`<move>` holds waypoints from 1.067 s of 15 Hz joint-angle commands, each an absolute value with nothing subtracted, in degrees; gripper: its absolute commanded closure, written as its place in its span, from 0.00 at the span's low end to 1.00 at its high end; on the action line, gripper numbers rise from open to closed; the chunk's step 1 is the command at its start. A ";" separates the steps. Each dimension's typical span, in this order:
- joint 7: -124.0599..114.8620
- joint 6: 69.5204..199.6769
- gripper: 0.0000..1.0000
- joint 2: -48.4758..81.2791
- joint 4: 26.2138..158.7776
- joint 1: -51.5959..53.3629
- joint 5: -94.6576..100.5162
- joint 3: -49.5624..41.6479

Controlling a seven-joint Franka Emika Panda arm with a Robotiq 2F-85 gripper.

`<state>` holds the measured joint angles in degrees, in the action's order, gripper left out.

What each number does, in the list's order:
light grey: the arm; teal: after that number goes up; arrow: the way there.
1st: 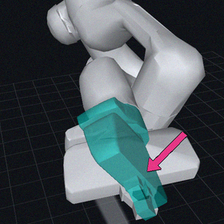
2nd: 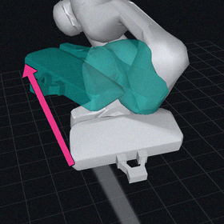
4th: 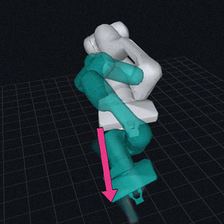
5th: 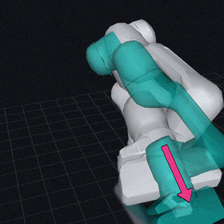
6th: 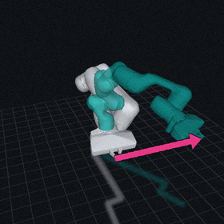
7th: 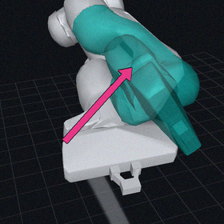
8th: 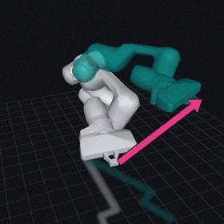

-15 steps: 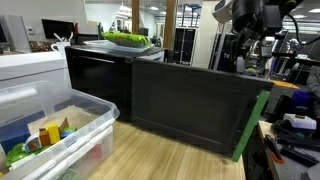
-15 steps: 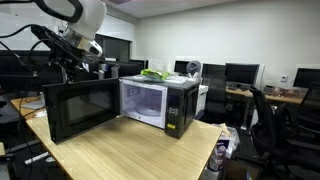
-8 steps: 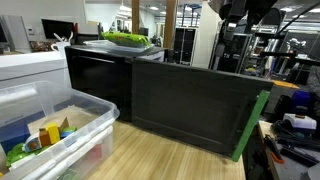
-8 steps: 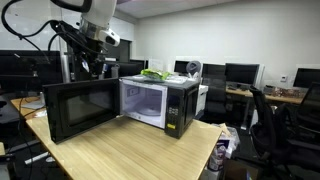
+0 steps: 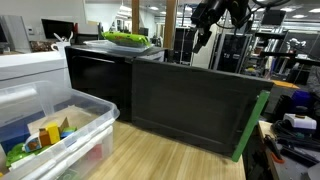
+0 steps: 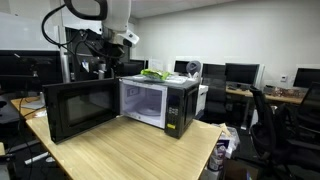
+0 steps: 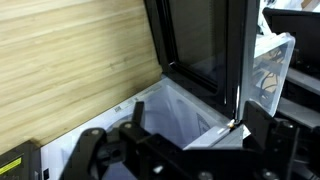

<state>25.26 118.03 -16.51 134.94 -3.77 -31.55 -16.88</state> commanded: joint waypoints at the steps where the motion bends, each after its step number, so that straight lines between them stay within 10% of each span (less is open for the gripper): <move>1: 22.21 119.11 0.00 -15.46 132.24 -4.60 -34.34 -16.12; 16: 21.22 132.63 0.00 -6.26 126.46 -4.89 -48.79 -14.97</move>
